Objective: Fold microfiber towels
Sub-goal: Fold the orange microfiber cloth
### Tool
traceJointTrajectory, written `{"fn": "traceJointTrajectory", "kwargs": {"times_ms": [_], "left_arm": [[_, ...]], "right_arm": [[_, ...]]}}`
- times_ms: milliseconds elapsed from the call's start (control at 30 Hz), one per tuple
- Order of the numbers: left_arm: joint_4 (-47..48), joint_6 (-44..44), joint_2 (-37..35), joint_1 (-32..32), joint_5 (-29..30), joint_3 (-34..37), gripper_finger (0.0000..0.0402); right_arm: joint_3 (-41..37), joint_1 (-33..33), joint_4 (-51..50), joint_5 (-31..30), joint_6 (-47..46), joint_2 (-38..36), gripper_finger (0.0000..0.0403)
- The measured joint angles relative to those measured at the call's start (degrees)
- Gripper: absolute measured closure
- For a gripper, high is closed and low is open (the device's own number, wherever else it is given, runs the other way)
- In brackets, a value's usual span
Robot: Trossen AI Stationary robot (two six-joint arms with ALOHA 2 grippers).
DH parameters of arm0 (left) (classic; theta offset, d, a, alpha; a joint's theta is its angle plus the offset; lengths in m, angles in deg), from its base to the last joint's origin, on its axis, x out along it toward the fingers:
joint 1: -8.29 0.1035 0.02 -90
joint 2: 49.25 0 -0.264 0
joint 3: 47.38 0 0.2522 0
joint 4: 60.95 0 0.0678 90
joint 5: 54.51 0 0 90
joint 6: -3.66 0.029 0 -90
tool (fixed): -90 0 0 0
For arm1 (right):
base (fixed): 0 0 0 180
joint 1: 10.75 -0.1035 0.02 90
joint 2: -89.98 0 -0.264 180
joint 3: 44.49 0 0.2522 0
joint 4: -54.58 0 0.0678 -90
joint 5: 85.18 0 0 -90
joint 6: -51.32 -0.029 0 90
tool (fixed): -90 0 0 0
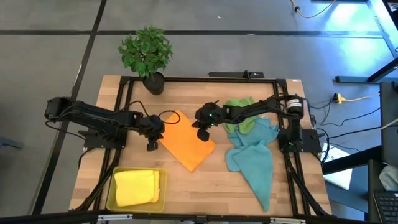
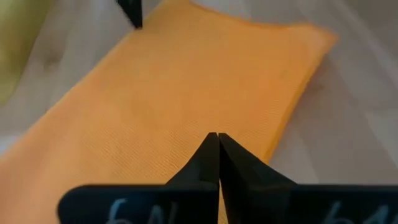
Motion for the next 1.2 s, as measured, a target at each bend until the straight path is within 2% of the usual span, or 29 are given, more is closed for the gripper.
{"fn": "traceJointTrajectory", "kwargs": {"times_ms": [133,267,367,567,800,1000,1200], "left_arm": [[3.4,-1.2,0.1,0.0,3.6,0.0,0.0401],[5.7,0.6,0.1,1.8,9.1,0.0,0.0401],[5.4,2.4,0.1,4.2,10.8,0.0,0.0402],[5.2,5.4,0.5,9.4,10.9,0.0,0.0402],[3.6,8.4,0.6,12.5,8.8,0.0,0.0401],[6.1,5.3,-1.1,11.1,8.2,-1.4,0.0402],[5.6,3.9,-2.7,6.6,8.6,-5.8,0.0402]], "right_arm": [[3.1,0.2,-3.9,-0.3,1.2,2.9,0.0401],[4.6,0.4,-9.7,-7.4,1.7,3.5,0.0401],[4.7,0.5,-11.1,-8.5,1.8,3.5,0.0401],[4.8,0.4,-12.8,-8.5,1.2,3.5,0.0401],[4.8,-0.4,-13.7,-8.6,0.9,3.5,0.0401],[5.9,-1.5,-14.8,-15.5,2.1,2.4,0.04],[9.9,-1.6,-14.5,-14.7,3.6,2.4,0.04]]}}
